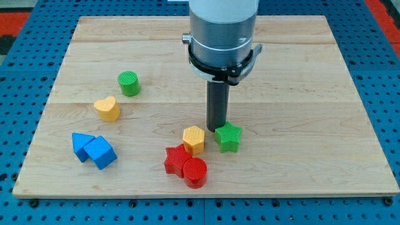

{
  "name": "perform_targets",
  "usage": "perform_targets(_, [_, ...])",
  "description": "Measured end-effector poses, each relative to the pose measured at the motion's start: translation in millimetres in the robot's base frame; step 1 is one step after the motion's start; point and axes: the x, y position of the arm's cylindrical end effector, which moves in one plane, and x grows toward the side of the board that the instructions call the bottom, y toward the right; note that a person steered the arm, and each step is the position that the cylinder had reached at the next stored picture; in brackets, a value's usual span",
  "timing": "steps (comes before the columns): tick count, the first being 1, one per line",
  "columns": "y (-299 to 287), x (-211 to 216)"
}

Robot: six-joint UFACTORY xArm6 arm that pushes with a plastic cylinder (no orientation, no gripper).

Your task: Push the green star into the red circle

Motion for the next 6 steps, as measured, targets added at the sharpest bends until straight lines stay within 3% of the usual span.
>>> perform_targets(1, [18,-18])
perform_targets(2, [70,-2])
perform_targets(3, [52,29])
perform_targets(4, [26,25])
perform_targets(5, [43,-21])
perform_targets(6, [17,-12])
